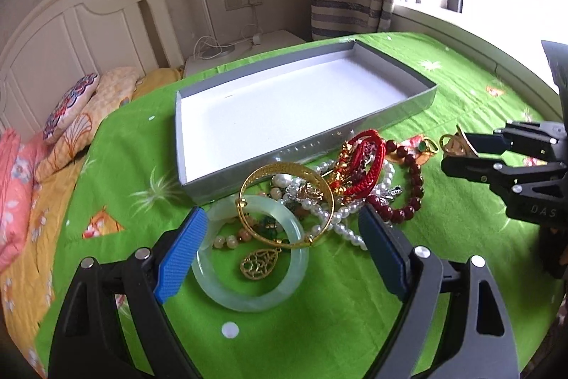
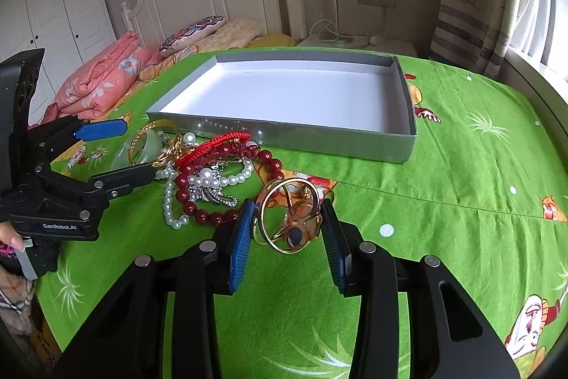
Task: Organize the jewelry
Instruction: 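Close the right tool on the gold ring ornament while the left tool grasps the gold bangle, then carry both gold pieces into the tray and open both tools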
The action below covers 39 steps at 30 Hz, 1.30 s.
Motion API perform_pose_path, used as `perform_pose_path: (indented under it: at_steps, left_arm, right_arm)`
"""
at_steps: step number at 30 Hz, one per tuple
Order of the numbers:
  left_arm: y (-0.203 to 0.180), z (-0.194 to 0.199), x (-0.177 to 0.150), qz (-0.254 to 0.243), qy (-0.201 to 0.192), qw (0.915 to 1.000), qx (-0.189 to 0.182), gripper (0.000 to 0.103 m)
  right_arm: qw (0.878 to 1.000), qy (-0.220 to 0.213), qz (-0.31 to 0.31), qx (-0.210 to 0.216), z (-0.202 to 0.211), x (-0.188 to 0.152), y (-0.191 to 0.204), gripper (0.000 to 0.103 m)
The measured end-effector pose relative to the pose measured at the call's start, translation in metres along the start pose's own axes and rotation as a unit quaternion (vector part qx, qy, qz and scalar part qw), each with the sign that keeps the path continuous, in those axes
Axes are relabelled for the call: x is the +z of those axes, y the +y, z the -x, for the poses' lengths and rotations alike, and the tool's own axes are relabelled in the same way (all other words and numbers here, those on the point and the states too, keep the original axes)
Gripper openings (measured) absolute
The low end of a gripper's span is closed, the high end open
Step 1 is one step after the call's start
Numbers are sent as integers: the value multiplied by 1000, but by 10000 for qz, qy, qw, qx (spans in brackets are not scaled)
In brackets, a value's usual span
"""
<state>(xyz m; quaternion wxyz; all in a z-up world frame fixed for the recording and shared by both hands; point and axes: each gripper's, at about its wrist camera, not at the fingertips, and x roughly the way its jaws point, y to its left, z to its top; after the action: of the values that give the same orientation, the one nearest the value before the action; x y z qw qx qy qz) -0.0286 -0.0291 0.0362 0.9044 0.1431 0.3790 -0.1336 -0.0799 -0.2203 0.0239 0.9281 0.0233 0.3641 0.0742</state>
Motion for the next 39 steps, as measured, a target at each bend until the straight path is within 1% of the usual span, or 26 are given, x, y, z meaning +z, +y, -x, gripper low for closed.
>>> perform_pose_path:
  at_steps: [2,4,6,8,10,11,14,17,19,25,29,32,34,36,39]
  left_arm:
    - [-1,-6,3,-297,52,9995,-77,86]
    - [1,-10,6,-472,55,9986,-220,86]
    - [0,-14,7,-597,71,9976,-333,79]
    - [-1,-16,5,-695,59,9971,-307,77]
    - [-3,-16,4,-793,5,9967,-195,69]
    - [-4,-14,3,-806,-56,9966,-176,60]
    - [-6,-9,0,-751,-172,9967,-240,60]
    - [-12,-7,-5,-828,-274,9962,-57,59]
    - [-13,-3,-7,-761,-372,9964,-58,59]
    - [-1,20,-5,-278,-777,9965,-110,59]
    - [9,32,-2,27,-947,9953,-220,59]
    - [10,37,0,79,-997,9948,-176,59]
    - [10,40,2,67,-1018,9947,-152,59]
    - [12,42,4,83,-1024,9946,-146,59]
    - [12,40,9,61,-981,9951,-62,59]
  right_arm:
    - [10000,-3,-10,9,0,0,0,38]
    - [10000,-17,-12,28,1,0,-1,38]
    - [10000,-21,-17,41,1,-1,-1,38]
    - [10000,-24,-20,47,2,-1,-1,38]
    - [10000,-25,-22,51,2,-1,-2,38]
    - [10000,-25,-22,48,2,-1,-2,38]
    - [10000,-25,-18,47,2,-1,-2,39]
    - [10000,-46,-31,43,3,-1,-3,38]
    - [10000,-63,-47,47,4,-1,-4,39]
    - [9997,-156,-122,105,6,-1,-7,38]
    - [9992,-248,-229,211,10,-1,-11,38]
    - [9979,-254,-443,406,12,2,-19,38]
    - [9969,-262,-581,464,14,4,-26,38]
    - [9966,-259,-638,444,16,8,-29,38]
    - [9976,-269,-527,372,20,20,-26,39]
